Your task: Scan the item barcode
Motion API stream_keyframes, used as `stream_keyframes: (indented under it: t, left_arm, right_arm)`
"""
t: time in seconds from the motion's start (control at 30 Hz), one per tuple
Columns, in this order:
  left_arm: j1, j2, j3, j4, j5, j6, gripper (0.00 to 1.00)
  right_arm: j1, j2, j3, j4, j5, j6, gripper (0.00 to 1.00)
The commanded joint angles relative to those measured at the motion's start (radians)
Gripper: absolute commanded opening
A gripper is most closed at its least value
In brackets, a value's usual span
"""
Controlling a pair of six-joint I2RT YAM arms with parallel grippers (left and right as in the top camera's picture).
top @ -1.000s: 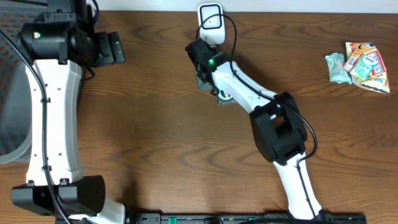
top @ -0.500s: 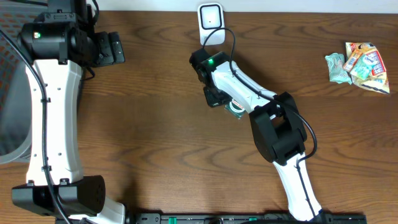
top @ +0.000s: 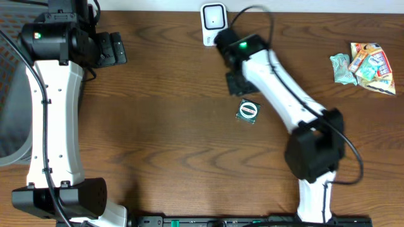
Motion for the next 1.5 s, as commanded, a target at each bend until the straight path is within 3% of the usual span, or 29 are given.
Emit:
stream_keyframes:
  t: [0.0, 0.03, 0.07, 0.23, 0.47, 0.93, 1.0, 1.2, 1.47]
  left_arm:
    - [0.004, 0.004, -0.005, 0.0, -0.016, -0.009, 0.98]
    - [0.004, 0.004, -0.005, 0.0, -0.016, -0.009, 0.98]
    - [0.004, 0.004, -0.005, 0.0, -0.016, -0.009, 0.98]
    - [0.004, 0.004, -0.005, 0.0, -0.016, -0.009, 0.98]
    - [0.004, 0.004, -0.005, 0.0, -0.016, -0.009, 0.98]
    - [0.004, 0.004, -0.005, 0.0, -0.016, -0.009, 0.98]
    - [0.004, 0.004, -0.005, 0.0, -0.016, -0.009, 0.98]
    - [0.004, 0.004, -0.005, 0.0, -0.016, -0.009, 0.98]
    - [0.004, 0.004, -0.005, 0.0, -0.016, -0.009, 0.98]
  right_arm:
    - [-0.046, -0.082, 0.005, -0.005, -0.045, 0.058, 0.75]
    - [-0.059, -0.086, 0.005, -0.005, -0.106, 0.058, 0.88]
    - [-0.069, -0.086, 0.005, -0.008, -0.168, 0.057, 0.95]
    - [-0.095, -0.079, -0.064, -0.007, -0.288, 0.078, 0.99]
    - [-0.094, -0.079, -0.289, 0.145, -0.285, 0.252, 0.99]
    - [-0.092, -0.079, -0.586, 0.475, -0.286, 0.346, 0.99]
    - [-0.092, -0.079, -0.603, 0.503, -0.286, 0.346, 0.94]
    - [-0.092, -0.079, -0.612, 0.518, -0.285, 0.342, 0.61]
    - [-0.09, -0.079, -0.592, 0.556, -0.313, 0.261, 0.54]
